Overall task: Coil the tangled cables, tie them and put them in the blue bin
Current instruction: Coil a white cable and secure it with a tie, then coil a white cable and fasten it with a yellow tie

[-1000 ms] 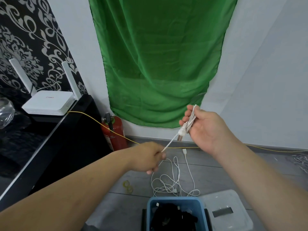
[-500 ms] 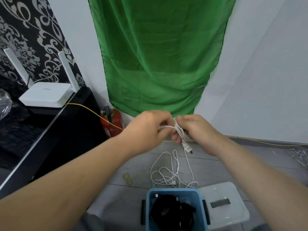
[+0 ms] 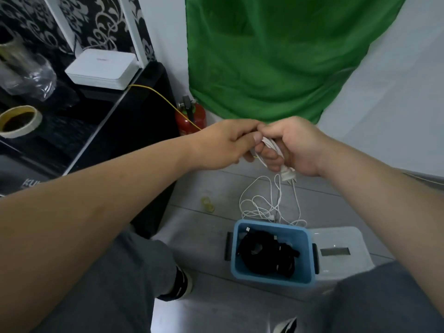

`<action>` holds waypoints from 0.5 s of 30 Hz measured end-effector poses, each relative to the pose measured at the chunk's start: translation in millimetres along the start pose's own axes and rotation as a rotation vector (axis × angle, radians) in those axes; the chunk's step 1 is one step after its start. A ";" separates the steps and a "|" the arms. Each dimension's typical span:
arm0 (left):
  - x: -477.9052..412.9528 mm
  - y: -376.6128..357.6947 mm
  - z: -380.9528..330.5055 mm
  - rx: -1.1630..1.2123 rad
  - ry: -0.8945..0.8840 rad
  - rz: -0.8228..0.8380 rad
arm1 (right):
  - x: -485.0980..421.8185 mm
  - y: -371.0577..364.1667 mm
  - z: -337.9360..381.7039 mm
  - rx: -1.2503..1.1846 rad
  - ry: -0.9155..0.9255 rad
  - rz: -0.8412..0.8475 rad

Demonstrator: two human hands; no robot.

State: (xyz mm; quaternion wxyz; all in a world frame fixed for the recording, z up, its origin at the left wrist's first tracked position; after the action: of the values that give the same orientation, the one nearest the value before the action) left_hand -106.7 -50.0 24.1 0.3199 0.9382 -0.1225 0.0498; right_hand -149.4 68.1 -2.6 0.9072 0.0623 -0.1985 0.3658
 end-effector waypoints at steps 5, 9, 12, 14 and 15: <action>18.1 19.1 34.4 -0.053 0.135 -0.137 | -23.4 -33.4 0.9 -0.006 -0.003 -0.003; 27.5 24.6 52.8 -0.110 0.237 -0.169 | -42.8 -52.6 -3.7 0.152 0.088 -0.141; 29.6 26.6 61.5 -0.121 0.298 -0.197 | -47.3 -57.7 -9.1 0.196 0.075 -0.160; 31.0 29.9 67.1 -0.109 0.350 -0.250 | -43.1 -58.0 -12.7 0.211 0.030 -0.131; 31.4 30.4 70.9 -0.037 0.382 -0.272 | -39.9 -57.3 -14.6 0.218 0.015 -0.116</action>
State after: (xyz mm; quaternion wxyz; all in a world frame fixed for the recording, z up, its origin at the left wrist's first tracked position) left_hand -83.3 -122.9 -8.6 0.3583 0.9136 0.0667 0.1805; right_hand -131.5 4.9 -30.3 0.9160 0.1692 -0.1470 0.3326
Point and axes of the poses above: each hand's wrist, its own x-axis away from the middle knuckle, its own y-axis out of the back of the hand, z = x × y, the point moved 6 cm from there along -x, towards the middle knuckle, and after that the axes turned 7 degrees about y, right-handed, at the moved point
